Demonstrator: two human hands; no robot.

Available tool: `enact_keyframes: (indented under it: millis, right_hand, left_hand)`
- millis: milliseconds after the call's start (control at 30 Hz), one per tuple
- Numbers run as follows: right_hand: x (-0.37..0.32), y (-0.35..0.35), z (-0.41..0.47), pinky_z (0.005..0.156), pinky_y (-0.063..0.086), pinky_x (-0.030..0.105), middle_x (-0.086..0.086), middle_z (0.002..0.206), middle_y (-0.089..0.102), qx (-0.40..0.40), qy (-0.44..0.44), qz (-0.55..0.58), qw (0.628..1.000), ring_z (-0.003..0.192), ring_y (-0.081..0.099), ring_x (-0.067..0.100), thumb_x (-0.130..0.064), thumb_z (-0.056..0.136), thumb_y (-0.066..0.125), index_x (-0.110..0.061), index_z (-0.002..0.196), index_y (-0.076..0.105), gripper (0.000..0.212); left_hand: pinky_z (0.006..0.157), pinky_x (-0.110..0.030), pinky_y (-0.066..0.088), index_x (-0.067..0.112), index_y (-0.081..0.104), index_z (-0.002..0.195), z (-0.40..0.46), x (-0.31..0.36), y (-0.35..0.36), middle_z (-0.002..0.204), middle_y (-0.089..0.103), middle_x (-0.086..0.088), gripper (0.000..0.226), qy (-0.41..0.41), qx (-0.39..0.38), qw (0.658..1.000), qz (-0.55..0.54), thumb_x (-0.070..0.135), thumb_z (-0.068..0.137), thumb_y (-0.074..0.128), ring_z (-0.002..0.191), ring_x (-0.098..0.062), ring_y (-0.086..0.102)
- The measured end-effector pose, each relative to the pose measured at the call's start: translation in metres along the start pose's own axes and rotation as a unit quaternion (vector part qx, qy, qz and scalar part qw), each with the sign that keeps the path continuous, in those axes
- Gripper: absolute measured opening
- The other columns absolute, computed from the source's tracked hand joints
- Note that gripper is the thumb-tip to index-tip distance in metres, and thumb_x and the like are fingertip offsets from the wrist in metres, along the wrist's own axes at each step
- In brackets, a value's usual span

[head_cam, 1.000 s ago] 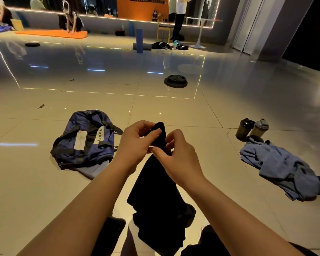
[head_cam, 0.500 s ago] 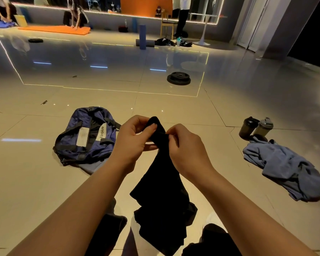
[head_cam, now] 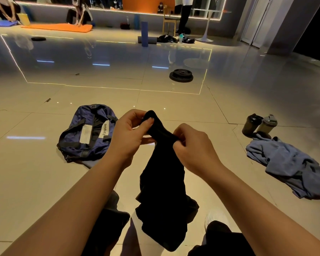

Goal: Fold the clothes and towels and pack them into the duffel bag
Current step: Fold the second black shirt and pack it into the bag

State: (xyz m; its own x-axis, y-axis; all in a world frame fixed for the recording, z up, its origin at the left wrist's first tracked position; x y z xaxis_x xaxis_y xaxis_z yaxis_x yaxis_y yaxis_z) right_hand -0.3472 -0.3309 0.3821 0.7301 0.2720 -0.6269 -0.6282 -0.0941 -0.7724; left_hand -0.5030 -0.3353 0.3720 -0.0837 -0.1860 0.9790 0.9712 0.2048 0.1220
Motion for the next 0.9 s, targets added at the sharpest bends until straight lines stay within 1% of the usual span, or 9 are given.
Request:
enact_keyframes:
  millis: [167,267,333,400,567,633,700,800,900]
  right_hand:
    - [0.013,0.007,0.005,0.05,0.037,0.021,0.003,0.088,0.056,-0.068,0.173,0.289,0.939,0.063,0.05,0.012,-0.008,0.094,0.04,-0.022,0.093,0.05,0.018]
    - [0.006,0.0,0.004,0.052,0.042,0.02,0.0,0.093,0.06,-0.038,0.118,0.247,0.961,0.066,0.057,0.011,-0.032,0.098,0.046,-0.025,0.103,0.048,0.009]
    - [-0.002,-0.006,0.001,0.057,0.048,0.021,-0.002,0.091,0.061,-0.028,0.052,0.181,0.982,0.071,0.062,0.011,-0.042,0.091,0.058,-0.026,0.107,0.046,0.026]
    - [-0.006,-0.012,-0.004,0.064,0.054,0.026,-0.003,0.09,0.059,-0.005,-0.003,0.08,0.997,0.074,0.063,0.014,-0.031,0.087,0.065,-0.027,0.112,0.042,0.034]
    - [0.003,-0.02,-0.008,0.076,0.054,0.044,0.006,0.098,0.063,0.072,-0.066,-0.109,0.989,0.076,0.058,0.026,-0.01,0.094,0.051,-0.019,0.113,0.044,0.022]
    - [0.013,-0.017,-0.006,0.07,0.053,0.04,0.006,0.092,0.063,0.064,-0.042,-0.084,0.993,0.074,0.057,0.026,-0.013,0.098,0.045,-0.018,0.11,0.048,0.013]
    - [0.027,-0.015,0.0,0.063,0.047,0.031,0.001,0.087,0.061,0.043,0.019,0.024,0.999,0.072,0.056,0.018,-0.017,0.101,0.041,-0.021,0.106,0.054,0.014]
    - [0.039,-0.014,0.006,0.066,0.04,0.023,-0.007,0.087,0.058,0.024,0.08,0.169,0.982,0.08,0.053,0.012,-0.02,0.102,0.038,-0.022,0.095,0.057,0.02]
    - [0.029,-0.021,0.002,0.059,0.037,0.023,-0.005,0.082,0.058,0.05,0.027,0.137,0.989,0.068,0.052,0.009,-0.043,0.099,0.038,-0.023,0.099,0.047,0.022]
  left_hand:
    - [0.066,-0.019,0.054,0.019,0.061,0.095,0.004,-0.001,-0.002,0.102,0.067,-0.01,0.012,0.01,0.026,1.0,0.002,0.008,0.096,0.054,0.092,-0.019,0.067]
    - [0.065,-0.017,0.054,0.017,0.06,0.098,0.005,-0.001,-0.003,0.101,0.068,-0.009,0.01,0.012,0.038,0.999,0.009,0.01,0.096,0.055,0.087,-0.014,0.068]
    - [0.065,-0.017,0.054,0.018,0.06,0.097,0.004,-0.001,-0.003,0.099,0.068,-0.007,0.01,0.019,0.038,0.999,0.019,0.01,0.096,0.055,0.086,-0.011,0.068]
    - [0.064,-0.016,0.053,0.021,0.06,0.095,0.003,-0.001,-0.004,0.098,0.067,-0.005,0.011,0.021,0.036,0.999,0.026,0.011,0.096,0.056,0.084,-0.008,0.068]
    - [0.061,-0.017,0.054,0.022,0.059,0.094,0.005,-0.004,-0.013,0.098,0.066,-0.006,0.014,-0.004,0.046,0.999,0.014,0.009,0.096,0.054,0.087,-0.014,0.066]
    - [0.061,-0.017,0.054,0.022,0.059,0.094,0.006,-0.003,-0.012,0.098,0.066,-0.005,0.014,-0.008,0.045,0.999,0.013,0.009,0.096,0.054,0.089,-0.014,0.066]
    - [0.061,-0.017,0.054,0.023,0.058,0.093,0.007,-0.003,-0.011,0.097,0.065,-0.003,0.015,-0.006,0.046,0.999,0.019,0.009,0.096,0.054,0.088,-0.012,0.065]
    - [0.065,-0.017,0.055,0.025,0.059,0.093,0.006,-0.001,-0.008,0.096,0.066,0.0,0.015,0.016,0.044,0.998,0.041,0.011,0.096,0.055,0.087,-0.009,0.065]
    - [0.077,-0.021,0.055,0.026,0.061,0.091,0.005,0.002,-0.004,0.095,0.066,0.004,0.015,0.041,0.029,0.996,0.078,0.012,0.095,0.057,0.089,-0.008,0.065]
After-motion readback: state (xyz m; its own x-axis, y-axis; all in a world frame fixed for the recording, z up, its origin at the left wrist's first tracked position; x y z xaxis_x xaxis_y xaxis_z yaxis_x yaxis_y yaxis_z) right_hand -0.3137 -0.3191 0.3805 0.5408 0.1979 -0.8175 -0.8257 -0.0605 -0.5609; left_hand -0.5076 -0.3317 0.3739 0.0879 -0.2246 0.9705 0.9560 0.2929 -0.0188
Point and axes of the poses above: each hand's wrist, its own z-axis towards the middle knuckle, its own y-axis out of the palm, x = y × z, the point moved 6 cm from there along z, towards the middle knuckle
